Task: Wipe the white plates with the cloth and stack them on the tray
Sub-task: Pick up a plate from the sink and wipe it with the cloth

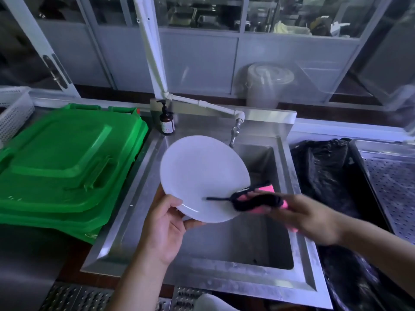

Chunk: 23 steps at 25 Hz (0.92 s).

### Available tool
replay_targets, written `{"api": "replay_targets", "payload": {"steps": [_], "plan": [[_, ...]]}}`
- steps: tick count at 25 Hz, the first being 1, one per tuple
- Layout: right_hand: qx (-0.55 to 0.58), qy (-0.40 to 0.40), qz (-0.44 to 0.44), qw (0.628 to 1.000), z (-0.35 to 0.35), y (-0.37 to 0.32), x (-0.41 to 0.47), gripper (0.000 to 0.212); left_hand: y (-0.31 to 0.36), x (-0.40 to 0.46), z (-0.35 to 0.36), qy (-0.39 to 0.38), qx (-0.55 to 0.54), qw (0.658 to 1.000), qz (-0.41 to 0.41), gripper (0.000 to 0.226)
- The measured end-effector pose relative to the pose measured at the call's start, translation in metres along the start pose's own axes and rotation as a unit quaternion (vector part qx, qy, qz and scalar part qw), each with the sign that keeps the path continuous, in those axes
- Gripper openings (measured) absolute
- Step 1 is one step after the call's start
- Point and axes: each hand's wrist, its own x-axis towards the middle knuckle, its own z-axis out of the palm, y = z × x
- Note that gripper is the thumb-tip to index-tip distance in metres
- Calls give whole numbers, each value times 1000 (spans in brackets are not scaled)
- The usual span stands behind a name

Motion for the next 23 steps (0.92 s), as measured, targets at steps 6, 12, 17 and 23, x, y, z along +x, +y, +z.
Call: {"api": "replay_targets", "payload": {"steps": [6, 12, 17, 23], "plan": [[106, 321, 168, 926, 4, 20, 3, 23, -27, 0, 8, -9, 11, 998, -60, 57], [-304, 86, 24, 949, 91, 24, 1, 80, -47, -2, 18, -53, -45, 990, -124, 52], [-317, 261, -69, 909, 94, 42, -17, 42, -58, -2, 12, -45, -88, 972, -212, 54], [-332, 253, -51, 907, 89, 32, -23, 37, -64, 5, 17, -54, -82, 959, -267, 35]]}}
